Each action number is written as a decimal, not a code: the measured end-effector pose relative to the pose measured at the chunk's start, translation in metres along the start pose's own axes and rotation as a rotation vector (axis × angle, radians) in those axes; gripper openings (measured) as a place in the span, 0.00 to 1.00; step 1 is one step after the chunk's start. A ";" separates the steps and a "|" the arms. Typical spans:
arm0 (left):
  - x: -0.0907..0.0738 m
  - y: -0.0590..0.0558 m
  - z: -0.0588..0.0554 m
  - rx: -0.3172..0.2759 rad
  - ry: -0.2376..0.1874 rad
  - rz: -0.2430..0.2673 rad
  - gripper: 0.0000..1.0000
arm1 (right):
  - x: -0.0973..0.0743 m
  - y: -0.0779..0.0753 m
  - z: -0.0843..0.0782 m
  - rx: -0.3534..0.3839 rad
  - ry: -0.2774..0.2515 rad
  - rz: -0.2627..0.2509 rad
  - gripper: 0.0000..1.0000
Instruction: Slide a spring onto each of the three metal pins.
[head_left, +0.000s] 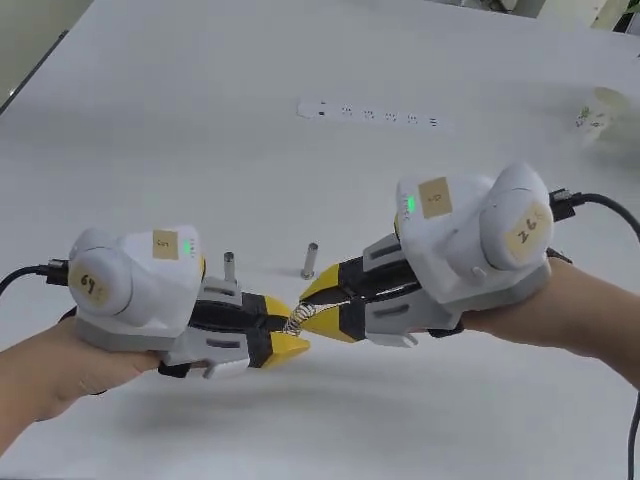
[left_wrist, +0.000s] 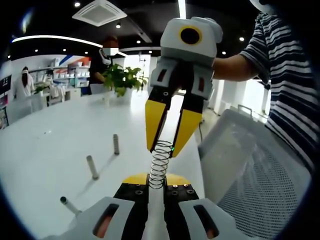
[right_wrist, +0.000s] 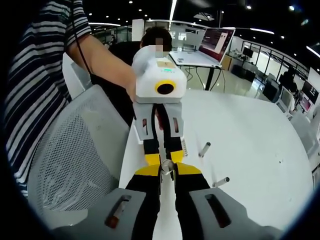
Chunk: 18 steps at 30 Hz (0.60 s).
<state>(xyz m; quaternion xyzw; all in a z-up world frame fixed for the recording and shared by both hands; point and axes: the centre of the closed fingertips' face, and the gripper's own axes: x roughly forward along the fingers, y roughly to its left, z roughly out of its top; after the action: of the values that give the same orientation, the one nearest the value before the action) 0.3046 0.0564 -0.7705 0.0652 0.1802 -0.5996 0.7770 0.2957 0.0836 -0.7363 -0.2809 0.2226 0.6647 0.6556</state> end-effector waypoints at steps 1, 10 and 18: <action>0.000 0.000 0.000 0.000 0.000 0.001 0.02 | 0.000 0.000 0.001 -0.001 -0.001 -0.001 0.07; -0.001 0.002 0.001 0.007 -0.002 0.011 0.02 | 0.000 -0.002 0.002 -0.014 -0.002 -0.014 0.07; 0.002 0.001 0.003 0.011 -0.007 0.009 0.02 | 0.003 -0.001 0.009 -0.013 -0.022 -0.008 0.07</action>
<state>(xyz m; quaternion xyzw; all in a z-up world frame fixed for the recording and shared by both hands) 0.3066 0.0541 -0.7680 0.0681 0.1738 -0.5974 0.7799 0.2955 0.0920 -0.7311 -0.2787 0.2099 0.6664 0.6589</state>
